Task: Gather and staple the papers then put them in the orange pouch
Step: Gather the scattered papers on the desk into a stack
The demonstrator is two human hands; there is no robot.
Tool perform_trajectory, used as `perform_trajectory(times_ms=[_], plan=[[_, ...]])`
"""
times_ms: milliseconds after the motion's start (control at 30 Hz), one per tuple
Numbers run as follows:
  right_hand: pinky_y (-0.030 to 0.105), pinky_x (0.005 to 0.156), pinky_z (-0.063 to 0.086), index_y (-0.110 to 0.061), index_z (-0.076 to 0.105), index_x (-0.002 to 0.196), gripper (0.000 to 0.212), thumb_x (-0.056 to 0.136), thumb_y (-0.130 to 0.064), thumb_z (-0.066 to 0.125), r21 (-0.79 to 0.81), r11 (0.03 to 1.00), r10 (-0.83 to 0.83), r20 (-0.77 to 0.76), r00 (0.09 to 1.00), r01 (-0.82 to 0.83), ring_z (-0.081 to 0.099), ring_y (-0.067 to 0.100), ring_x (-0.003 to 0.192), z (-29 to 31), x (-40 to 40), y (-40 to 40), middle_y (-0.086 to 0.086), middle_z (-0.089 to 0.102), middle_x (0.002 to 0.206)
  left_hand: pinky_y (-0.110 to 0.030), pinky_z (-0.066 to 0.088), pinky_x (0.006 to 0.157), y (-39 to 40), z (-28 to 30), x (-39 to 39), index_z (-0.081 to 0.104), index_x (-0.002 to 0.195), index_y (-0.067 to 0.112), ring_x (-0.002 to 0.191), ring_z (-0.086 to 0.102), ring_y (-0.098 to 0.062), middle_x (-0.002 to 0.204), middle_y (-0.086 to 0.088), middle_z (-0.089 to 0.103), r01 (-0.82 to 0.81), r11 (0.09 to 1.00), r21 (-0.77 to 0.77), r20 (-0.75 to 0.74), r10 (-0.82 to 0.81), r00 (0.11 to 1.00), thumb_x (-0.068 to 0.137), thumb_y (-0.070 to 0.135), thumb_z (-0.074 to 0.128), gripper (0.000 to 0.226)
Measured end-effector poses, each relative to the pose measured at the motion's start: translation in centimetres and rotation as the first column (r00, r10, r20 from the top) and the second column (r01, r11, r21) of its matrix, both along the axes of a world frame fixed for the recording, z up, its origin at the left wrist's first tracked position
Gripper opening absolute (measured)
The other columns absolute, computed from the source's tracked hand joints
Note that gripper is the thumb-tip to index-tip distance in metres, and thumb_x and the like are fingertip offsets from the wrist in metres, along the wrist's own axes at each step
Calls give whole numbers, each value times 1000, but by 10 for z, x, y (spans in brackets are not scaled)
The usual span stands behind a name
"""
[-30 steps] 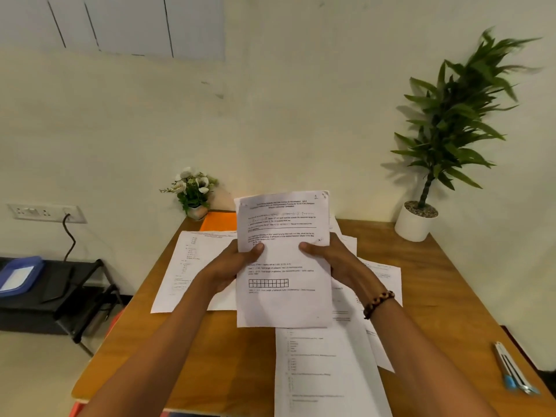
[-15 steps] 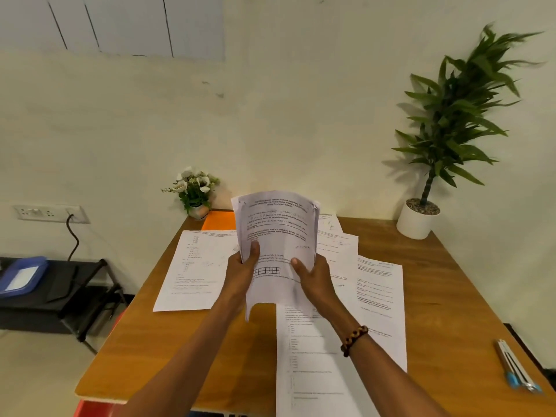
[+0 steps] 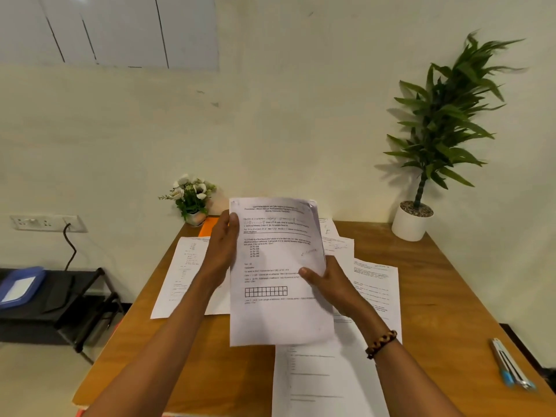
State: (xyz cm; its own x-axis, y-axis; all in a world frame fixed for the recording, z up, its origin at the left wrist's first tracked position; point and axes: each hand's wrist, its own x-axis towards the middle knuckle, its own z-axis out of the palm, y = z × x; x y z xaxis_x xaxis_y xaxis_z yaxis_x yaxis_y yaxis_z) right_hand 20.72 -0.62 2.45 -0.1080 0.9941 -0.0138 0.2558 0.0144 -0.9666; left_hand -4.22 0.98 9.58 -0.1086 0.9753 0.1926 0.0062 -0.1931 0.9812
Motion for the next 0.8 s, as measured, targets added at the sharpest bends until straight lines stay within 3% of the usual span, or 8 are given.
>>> perform_trajectory(times_ms=[133, 333, 400, 500, 567, 733, 800], plan=[[46, 102, 55, -20, 48, 141, 67, 86, -41, 79, -75, 996, 43, -88, 995, -50, 67, 17, 118, -5, 18, -19, -3, 68, 132, -19, 56, 68, -6, -6, 16, 59, 126, 24, 95, 73, -8, 109, 8, 73, -11, 1000, -1, 7, 11, 1000, 108, 34, 38, 30], [44, 100, 56, -28, 53, 139, 62, 84, -34, 82, -145, 981, 112, -104, 988, -127, 67, 18, 119, 0, 43, -46, -6, 69, 130, -20, 55, 73, -13, -40, 41, 62, 128, 25, 103, 70, -13, 113, 10, 72, 10, 996, -88, 4, -10, 1000, 108, 36, 37, 33], [46, 98, 57, -26, 58, 136, 56, 85, -29, 81, -111, 989, 78, -155, 985, -96, 68, 19, 117, 9, 49, -49, -4, 71, 129, -14, 51, 72, -12, -49, 49, 60, 133, 25, 108, 66, -10, 117, 12, 69, 48, 991, -124, -42, -54, 998, 108, 37, 37, 36], [43, 100, 55, -15, 60, 134, 48, 89, -13, 76, -65, 995, -92, -303, 949, 76, 68, 22, 118, 18, 58, -41, 2, 72, 127, -11, 50, 73, -15, -58, 66, 50, 145, 21, 118, 61, -10, 135, 8, 60, 148, 979, -140, -89, -162, 983, 108, 36, 37, 43], [42, 98, 56, -10, 61, 132, 44, 90, -5, 73, -88, 984, -178, -351, 919, 157, 69, 25, 117, 20, 62, -35, 6, 72, 126, -8, 51, 69, -18, -62, 76, 47, 145, 23, 112, 59, -4, 135, 11, 56, 158, 977, -145, -70, -170, 983, 108, 34, 37, 40], [25, 82, 56, -23, 60, 119, 30, 94, -8, 69, -72, 951, -310, -187, 932, 301, 68, 15, 108, 7, 62, -36, -9, 71, 113, -14, 55, 65, -21, -75, 94, 45, 148, 24, 99, 64, -1, 135, 11, 57, 147, 970, -191, -31, -156, 987, 106, 38, 39, 44], [32, 91, 57, -18, 58, 128, 36, 95, -8, 68, -78, 942, -336, -141, 931, 328, 66, 19, 116, -1, 64, -39, -6, 69, 122, -11, 52, 65, -25, -77, 101, 44, 146, 25, 94, 61, 6, 130, 16, 56, 163, 964, -210, -27, -172, 985, 107, 35, 38, 41]])
